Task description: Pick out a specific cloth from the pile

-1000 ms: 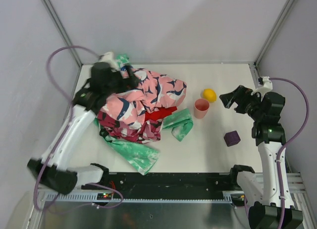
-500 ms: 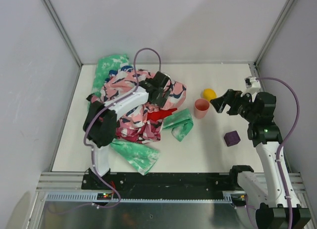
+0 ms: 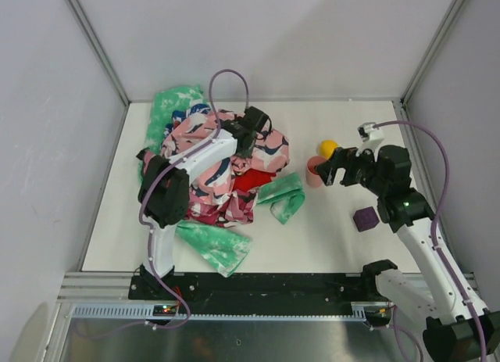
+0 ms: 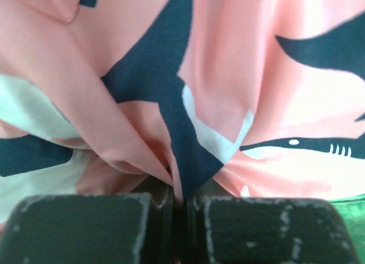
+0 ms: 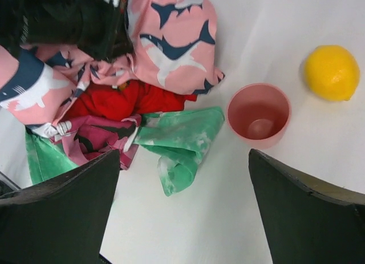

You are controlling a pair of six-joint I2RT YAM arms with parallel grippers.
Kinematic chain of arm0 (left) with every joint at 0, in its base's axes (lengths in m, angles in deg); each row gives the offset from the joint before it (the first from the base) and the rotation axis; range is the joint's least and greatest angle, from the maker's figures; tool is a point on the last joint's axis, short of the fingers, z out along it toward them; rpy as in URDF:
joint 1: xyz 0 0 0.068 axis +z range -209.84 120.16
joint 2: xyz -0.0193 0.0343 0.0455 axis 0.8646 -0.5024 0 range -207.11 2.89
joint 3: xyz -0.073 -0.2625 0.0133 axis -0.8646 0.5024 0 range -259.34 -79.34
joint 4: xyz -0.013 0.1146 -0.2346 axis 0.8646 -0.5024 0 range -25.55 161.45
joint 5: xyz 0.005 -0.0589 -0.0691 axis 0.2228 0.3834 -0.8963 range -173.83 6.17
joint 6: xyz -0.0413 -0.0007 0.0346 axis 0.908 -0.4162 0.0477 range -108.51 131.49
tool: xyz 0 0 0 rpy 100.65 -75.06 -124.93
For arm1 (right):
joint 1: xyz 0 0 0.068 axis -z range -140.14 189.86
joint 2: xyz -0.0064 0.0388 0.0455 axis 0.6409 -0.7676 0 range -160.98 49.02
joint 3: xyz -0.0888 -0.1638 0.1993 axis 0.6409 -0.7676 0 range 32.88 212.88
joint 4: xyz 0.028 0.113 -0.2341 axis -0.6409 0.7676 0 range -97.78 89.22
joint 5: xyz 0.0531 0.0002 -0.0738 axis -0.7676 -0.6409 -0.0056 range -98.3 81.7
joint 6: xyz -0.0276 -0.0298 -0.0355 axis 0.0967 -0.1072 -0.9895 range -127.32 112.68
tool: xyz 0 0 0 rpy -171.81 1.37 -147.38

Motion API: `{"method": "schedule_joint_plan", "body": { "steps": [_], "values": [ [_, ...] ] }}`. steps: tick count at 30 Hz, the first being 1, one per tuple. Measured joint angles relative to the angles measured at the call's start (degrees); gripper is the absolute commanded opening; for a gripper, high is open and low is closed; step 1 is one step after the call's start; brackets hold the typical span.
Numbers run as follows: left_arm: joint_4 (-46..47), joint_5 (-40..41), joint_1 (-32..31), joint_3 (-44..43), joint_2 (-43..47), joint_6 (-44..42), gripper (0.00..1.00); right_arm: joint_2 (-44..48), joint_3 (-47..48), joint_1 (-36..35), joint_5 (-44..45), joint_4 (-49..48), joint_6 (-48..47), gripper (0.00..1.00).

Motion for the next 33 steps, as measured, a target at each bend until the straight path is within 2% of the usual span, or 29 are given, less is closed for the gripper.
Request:
{"method": "schedule_joint_plan", "body": {
  "steps": [6, 10, 15, 21, 26, 28, 30, 33],
  "values": [
    [-1.07, -3.56, 6.93, 0.31, 5.79, 7.43, 0.01, -4.79, 0.00, -10.69, 7.56, -1.51, -1.38, 0.99],
    [0.15, -4.46, 17.22, 4.68, 16.52, 12.70, 0.01, -11.34, 0.00, -17.94, 11.80, -6.95, -1.46, 0.99],
    [1.88, -3.87, 31.17, 14.95, 28.39, 18.45, 0.01, -24.06, 0.13, -24.44, 15.23, -19.61, -0.79, 0.99],
    [3.15, -4.33, 32.65, 25.49, 29.75, 21.64, 0.01, -44.65, 9.73, -27.47, 16.61, -26.56, 2.23, 0.97],
    [4.55, -4.68, 32.76, 27.78, 29.77, 22.93, 0.01, -56.54, 18.10, -29.75, 16.55, -27.98, 3.23, 0.91],
    [5.03, -4.90, 32.83, 28.17, 29.81, 22.99, 0.01, -60.37, 20.35, -30.97, 16.33, -27.65, 3.30, 0.84],
    [5.46, -5.35, 32.89, 28.48, 29.92, 22.99, 0.01, -62.64, 21.29, -31.89, 16.33, -26.91, 3.41, 0.69],
    [6.14, -6.29, 33.00, 29.03, 30.45, 22.97, 0.01, -64.11, 21.73, -32.74, 16.39, -25.77, 2.97, 0.29]
  ]
}}
